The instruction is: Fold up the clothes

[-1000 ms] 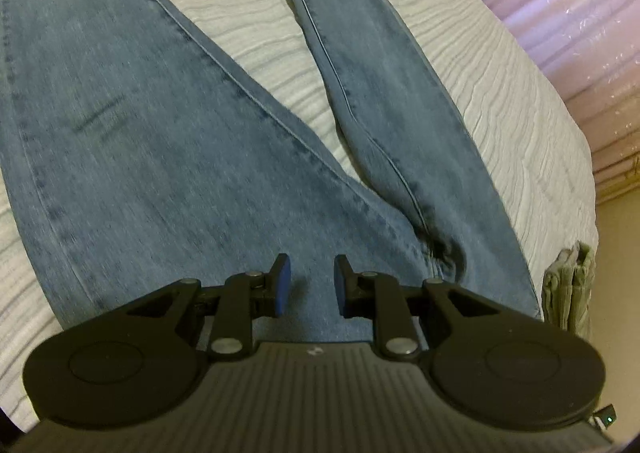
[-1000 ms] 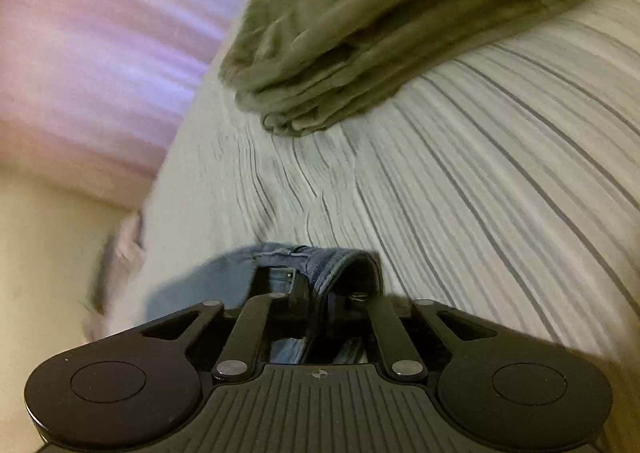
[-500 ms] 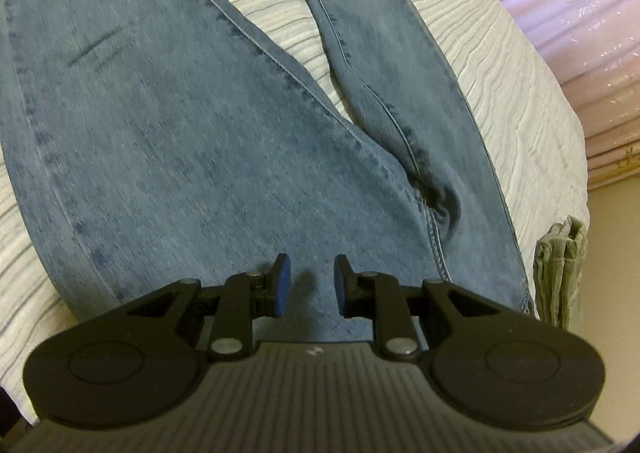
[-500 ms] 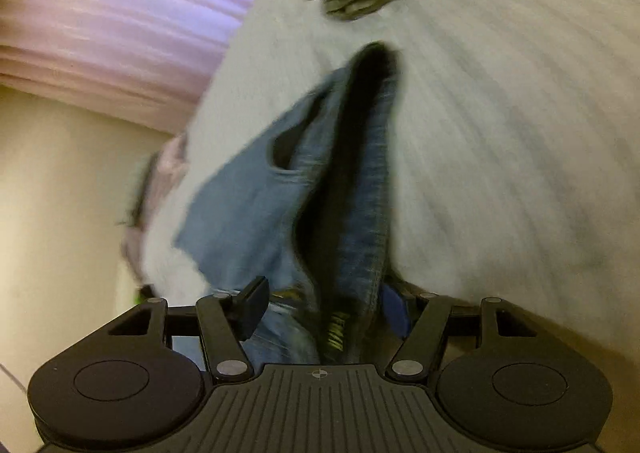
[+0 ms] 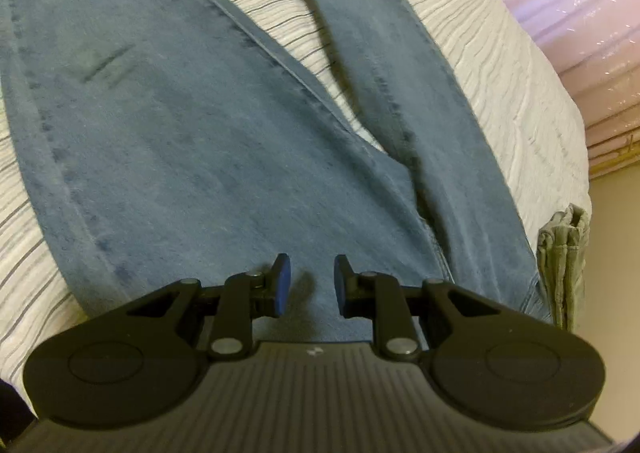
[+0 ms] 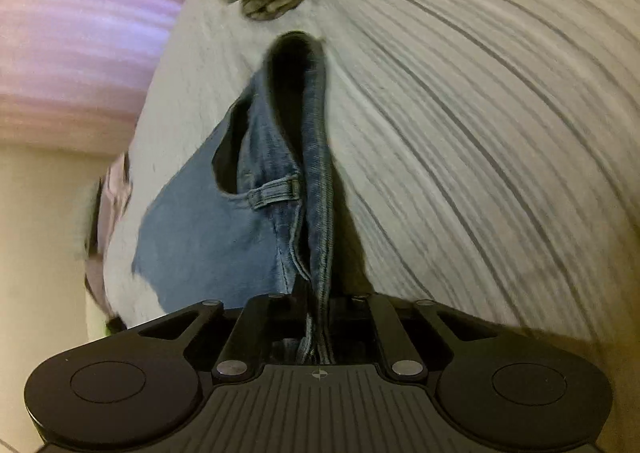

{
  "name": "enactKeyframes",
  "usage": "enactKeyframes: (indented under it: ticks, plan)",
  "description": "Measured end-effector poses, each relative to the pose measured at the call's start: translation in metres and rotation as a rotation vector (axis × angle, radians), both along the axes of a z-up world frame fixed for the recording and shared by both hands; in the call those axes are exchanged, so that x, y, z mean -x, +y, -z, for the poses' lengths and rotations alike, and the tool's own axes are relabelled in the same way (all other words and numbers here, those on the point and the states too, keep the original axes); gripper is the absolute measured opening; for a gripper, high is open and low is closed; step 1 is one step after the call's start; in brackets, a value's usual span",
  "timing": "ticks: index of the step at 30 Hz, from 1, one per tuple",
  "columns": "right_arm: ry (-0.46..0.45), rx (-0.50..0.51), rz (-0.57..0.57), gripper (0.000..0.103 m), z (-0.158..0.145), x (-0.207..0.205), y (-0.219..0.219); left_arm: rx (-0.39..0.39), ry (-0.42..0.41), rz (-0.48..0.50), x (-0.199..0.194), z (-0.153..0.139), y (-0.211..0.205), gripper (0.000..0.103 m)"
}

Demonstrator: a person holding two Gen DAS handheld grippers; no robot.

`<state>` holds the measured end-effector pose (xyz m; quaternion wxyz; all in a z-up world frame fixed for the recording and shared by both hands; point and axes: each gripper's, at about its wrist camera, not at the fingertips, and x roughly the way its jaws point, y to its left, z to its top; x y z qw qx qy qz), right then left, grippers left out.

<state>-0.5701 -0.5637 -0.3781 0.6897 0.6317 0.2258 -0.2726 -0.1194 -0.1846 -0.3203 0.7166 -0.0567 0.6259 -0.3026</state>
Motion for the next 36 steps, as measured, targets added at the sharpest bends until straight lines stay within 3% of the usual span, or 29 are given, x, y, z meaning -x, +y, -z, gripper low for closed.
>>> enactKeyframes:
  ticks: [1,3,7,12,13,14,15,16,19,22,26,29,30,31,33,36]
  plan:
    - [0.010,0.035,0.002,0.037,-0.010,0.005,0.004,0.002,0.005,-0.002,0.000,0.001,0.001,0.018]
    - [0.034,0.114,0.008,0.056,-0.033,0.021,0.016,0.008,0.006,-0.001,0.001,0.002,0.004,0.018]
    - [-0.018,0.248,-0.133,0.055,-0.061,0.025,0.047,0.002,0.027,-0.008,0.003,0.006,0.009,0.018]
    - [0.004,0.312,-0.326,0.055,-0.039,-0.015,0.053,-0.001,0.038,0.001,0.006,0.012,0.002,0.018]
    - [0.015,0.319,-0.343,0.053,-0.032,-0.019,0.052,-0.002,0.037,0.004,0.007,0.012,0.000,0.018]
    - [0.023,0.328,-0.356,0.041,-0.026,-0.022,0.050,-0.002,0.034,0.007,0.007,0.011,0.000,0.018]
    - [0.038,0.327,-0.371,0.014,-0.024,-0.025,0.048,-0.002,0.032,0.009,0.007,0.011,-0.001,0.018]
    - [0.051,0.332,-0.387,0.009,-0.022,-0.029,0.047,-0.003,0.029,0.012,0.007,0.010,-0.002,0.018]
    - [0.081,0.415,-0.423,0.003,-0.038,-0.034,0.051,-0.004,0.021,0.021,0.007,0.008,-0.004,0.018]
    - [0.136,0.476,-0.365,0.002,-0.050,-0.028,0.057,-0.005,0.013,0.029,0.007,0.007,-0.006,0.018]
    - [0.223,0.387,-0.330,0.003,-0.027,-0.035,0.059,-0.019,0.003,0.050,0.010,0.009,-0.010,0.018]
    - [0.291,0.377,-0.296,0.017,-0.039,-0.039,0.059,-0.043,-0.019,0.085,0.015,0.010,-0.015,0.018]
    - [0.318,0.382,-0.265,0.039,-0.047,-0.039,0.060,-0.050,-0.032,0.098,0.015,0.009,-0.016,0.018]
    - [0.344,0.424,-0.238,0.054,-0.056,-0.043,0.064,-0.058,-0.050,0.111,0.016,0.007,-0.016,0.018]
    - [0.334,0.519,-0.249,0.056,-0.077,-0.045,0.075,-0.070,-0.081,0.139,0.017,0.006,-0.016,0.018]
    - [0.276,0.567,-0.380,0.056,-0.085,-0.071,0.101,-0.077,-0.118,0.188,0.019,0.008,-0.017,0.018]
